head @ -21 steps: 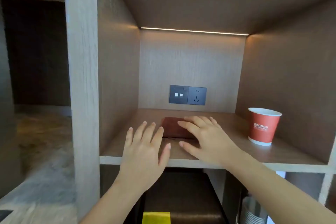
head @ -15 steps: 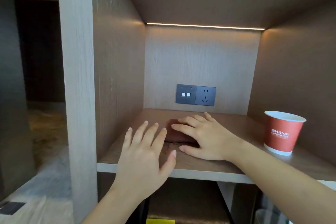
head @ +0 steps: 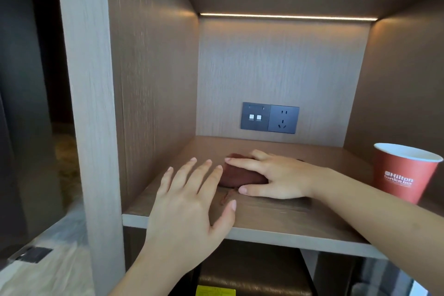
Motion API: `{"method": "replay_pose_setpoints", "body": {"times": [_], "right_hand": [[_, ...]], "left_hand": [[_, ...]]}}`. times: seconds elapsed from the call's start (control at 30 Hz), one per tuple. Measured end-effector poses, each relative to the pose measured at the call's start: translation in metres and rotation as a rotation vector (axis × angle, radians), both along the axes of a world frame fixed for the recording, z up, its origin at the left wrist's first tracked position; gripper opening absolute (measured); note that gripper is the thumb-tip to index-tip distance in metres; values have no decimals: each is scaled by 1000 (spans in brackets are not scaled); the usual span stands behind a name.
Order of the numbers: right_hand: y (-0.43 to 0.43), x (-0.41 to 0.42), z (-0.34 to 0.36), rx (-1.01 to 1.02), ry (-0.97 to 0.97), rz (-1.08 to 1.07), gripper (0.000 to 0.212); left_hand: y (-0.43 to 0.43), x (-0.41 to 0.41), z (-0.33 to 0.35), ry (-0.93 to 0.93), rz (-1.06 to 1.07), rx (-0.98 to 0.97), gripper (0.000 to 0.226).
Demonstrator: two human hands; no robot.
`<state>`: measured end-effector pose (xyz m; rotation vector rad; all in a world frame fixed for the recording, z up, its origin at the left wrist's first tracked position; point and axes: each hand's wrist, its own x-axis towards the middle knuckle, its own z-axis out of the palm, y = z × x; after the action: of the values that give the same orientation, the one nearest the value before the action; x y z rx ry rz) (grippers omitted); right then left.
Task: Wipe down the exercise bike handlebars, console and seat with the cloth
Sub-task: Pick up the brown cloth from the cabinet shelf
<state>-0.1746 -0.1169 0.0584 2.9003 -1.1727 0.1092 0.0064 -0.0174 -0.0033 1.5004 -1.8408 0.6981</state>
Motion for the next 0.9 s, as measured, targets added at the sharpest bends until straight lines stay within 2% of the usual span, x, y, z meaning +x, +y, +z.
{"method": "replay_pose_setpoints", "body": {"times": [0.4, 0.5, 0.6, 0.8, 0.9], "right_hand": [[50, -3, -7, -91, -76, 25, 55], [67, -4, -11, -127, -104, 51, 61], [83, -1, -15, -200, -102, 63, 65], [111, 8, -27, -452, -126, 40, 57], [123, 11, -29, -481, -168, 23, 54]], "left_hand": [[31, 1, -12, 57, -51, 32, 55], [49, 4, -17, 73, -61, 14, 54], [66, 8, -20, 80, -68, 4, 53], [101, 16, -17, 75, -43, 25, 53], [120, 18, -17, 105, -20, 33, 53]]}}
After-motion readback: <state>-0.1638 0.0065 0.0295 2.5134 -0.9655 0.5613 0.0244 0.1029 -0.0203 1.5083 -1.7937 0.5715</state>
